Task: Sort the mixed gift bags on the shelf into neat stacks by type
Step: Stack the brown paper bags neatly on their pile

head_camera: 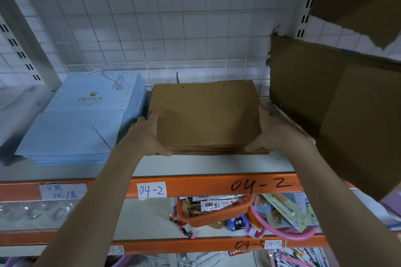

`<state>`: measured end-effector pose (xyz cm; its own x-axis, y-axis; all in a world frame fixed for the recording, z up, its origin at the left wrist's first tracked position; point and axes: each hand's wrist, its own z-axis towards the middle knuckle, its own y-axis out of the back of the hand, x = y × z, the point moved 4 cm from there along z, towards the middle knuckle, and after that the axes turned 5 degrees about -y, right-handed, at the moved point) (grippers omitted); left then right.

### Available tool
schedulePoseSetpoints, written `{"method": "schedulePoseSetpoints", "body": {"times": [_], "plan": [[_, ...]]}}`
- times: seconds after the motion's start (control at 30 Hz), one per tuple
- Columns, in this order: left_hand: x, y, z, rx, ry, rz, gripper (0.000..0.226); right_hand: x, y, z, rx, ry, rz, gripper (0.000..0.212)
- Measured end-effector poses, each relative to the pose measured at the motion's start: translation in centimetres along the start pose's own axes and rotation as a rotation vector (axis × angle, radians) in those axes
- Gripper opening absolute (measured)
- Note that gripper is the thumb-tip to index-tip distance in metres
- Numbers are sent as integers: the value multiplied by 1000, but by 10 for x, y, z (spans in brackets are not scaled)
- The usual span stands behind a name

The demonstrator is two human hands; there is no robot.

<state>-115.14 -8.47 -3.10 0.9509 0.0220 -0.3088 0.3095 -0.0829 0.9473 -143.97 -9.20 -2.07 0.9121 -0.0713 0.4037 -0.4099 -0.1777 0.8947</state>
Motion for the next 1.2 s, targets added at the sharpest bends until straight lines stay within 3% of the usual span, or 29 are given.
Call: {"method": "schedulePoseSetpoints", "body": {"times": [0.2, 0.33, 0.43, 0.87, 1.2], "plan": [[3, 5, 17, 99, -18, -82, 126, -4, 3, 11, 96, 6, 144, 105], [4, 2, 21, 195, -4, -46, 136, -7, -6, 16, 171, -27, 63, 136], [1, -5, 19, 233, -2, -13, 139, -9, -17, 12, 218, -44, 34, 138], [12, -11, 27, 136, -13, -77, 146, -12, -16, 8, 77, -27, 80, 126], [12, -10, 25, 115, 4, -83, 143, -8, -14, 8, 85, -40, 23, 125]]}}
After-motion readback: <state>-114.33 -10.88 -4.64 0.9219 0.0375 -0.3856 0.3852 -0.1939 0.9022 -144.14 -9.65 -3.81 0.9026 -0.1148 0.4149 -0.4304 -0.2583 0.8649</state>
